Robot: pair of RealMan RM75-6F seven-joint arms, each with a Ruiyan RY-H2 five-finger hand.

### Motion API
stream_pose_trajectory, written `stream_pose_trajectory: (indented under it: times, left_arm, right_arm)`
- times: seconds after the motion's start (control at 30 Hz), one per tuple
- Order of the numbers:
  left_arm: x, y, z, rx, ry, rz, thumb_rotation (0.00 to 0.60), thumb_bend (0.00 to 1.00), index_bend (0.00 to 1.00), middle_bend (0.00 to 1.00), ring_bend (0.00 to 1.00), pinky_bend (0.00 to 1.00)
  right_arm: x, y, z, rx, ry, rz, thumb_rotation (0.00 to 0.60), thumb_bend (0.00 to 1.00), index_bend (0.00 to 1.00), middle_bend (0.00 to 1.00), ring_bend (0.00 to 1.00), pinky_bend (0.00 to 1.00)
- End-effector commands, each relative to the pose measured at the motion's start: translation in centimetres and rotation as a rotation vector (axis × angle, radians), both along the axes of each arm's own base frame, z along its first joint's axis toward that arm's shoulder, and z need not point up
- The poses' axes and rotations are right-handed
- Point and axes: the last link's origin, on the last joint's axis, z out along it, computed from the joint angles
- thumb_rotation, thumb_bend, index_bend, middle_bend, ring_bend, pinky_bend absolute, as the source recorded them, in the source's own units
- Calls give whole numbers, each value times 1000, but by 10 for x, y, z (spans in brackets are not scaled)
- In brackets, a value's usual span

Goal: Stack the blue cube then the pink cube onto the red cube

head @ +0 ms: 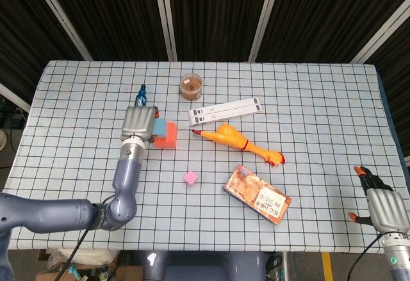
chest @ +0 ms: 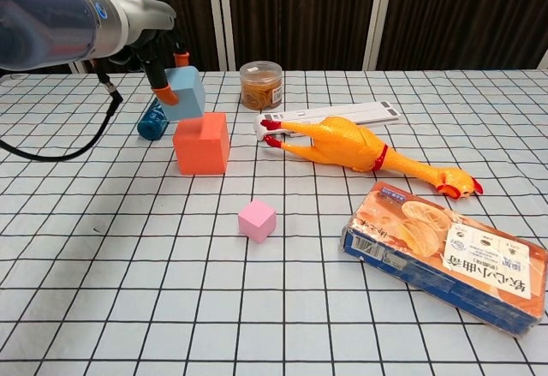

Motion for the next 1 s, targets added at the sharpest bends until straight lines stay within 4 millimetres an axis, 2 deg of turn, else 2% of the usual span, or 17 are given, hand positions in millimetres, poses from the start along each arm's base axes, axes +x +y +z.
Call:
stream_pose_trajectory:
  times: [0.03,0.23,0.6,1.0]
  left_arm:
    - [1,1,-5,-20,16,-10,600,473,550,905,793,870]
    - [4,2,-3,-17,52,-17,600,473,552,904,793,871]
    - [-4,5,-9,-28,103,-7,600,473,553,905,793,870]
    - [-2,8,-16,-31,78,-5,600,473,553,904,793,870]
  right_arm:
    - [0,0,1,-1,0,-2,600,129,27,96,179,340]
    - [-1,0,2,-6,0,-8,600,129,27,96,178,340]
    - [0,0,2,-5,3,-7,600,129,29,96,178,340]
    - [-1,-1,0,2,11,-10,600,129,34,96,178,340]
